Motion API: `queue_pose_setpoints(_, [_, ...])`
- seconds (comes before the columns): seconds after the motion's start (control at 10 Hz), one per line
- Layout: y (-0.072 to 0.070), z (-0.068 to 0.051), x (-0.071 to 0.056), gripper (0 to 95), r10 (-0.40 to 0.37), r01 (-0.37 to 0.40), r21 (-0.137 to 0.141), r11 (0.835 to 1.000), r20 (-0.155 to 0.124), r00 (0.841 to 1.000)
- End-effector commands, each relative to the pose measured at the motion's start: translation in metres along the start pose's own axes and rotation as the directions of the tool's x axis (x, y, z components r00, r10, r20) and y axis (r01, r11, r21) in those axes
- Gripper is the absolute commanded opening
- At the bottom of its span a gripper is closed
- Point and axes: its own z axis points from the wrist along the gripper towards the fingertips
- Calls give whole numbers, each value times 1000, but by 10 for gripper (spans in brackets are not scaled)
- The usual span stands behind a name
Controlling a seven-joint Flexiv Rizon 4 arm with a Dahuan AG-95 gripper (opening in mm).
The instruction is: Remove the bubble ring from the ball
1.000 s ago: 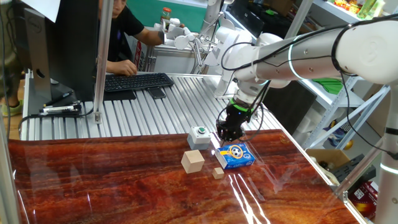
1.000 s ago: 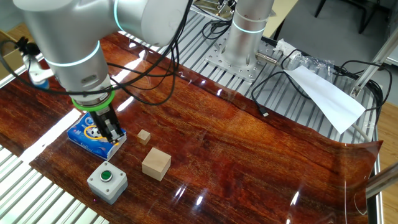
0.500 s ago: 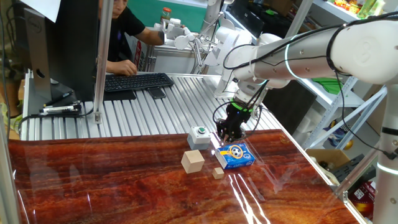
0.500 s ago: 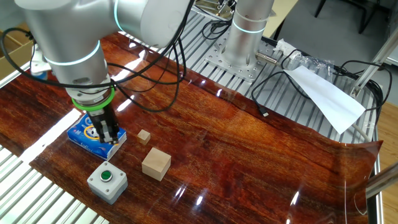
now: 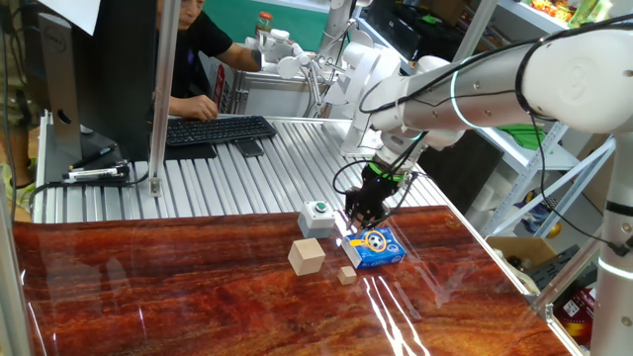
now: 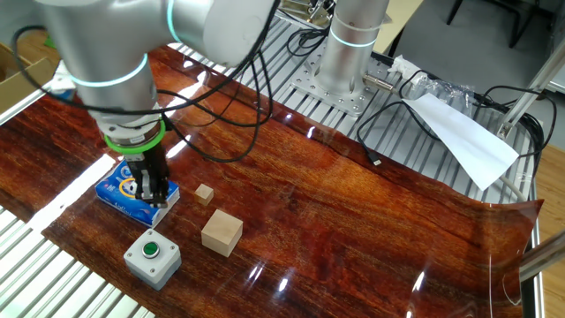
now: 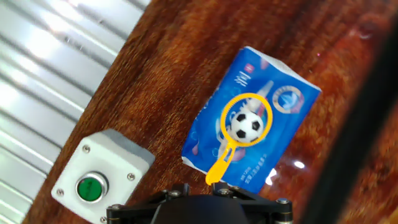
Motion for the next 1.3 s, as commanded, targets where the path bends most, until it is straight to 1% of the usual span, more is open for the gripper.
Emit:
queue_pose_setpoints(0.1, [1, 1, -1, 190, 108, -108, -27, 994, 26, 994])
queue_pose_setpoints(0.4, [1, 1, -1, 190, 169, -167, -49, 985, 42, 985])
queue_pose_setpoints(0.5, [1, 1, -1, 190, 193, -189, -57, 980, 61, 979])
queue_pose_setpoints(0.6, [1, 1, -1, 190, 208, -203, -61, 977, 74, 975])
queue_pose_setpoints(0.7, [1, 1, -2, 190, 213, -209, -62, 976, 77, 974])
queue_pose_setpoints(0.8, [1, 1, -2, 190, 235, -230, -66, 971, 82, 968])
queue_pose_setpoints(1.0, [1, 1, -2, 190, 269, -263, -75, 962, 80, 960])
queue_pose_setpoints(1.3, [0, 1, -3, 190, 318, -313, -83, 946, 65, 946])
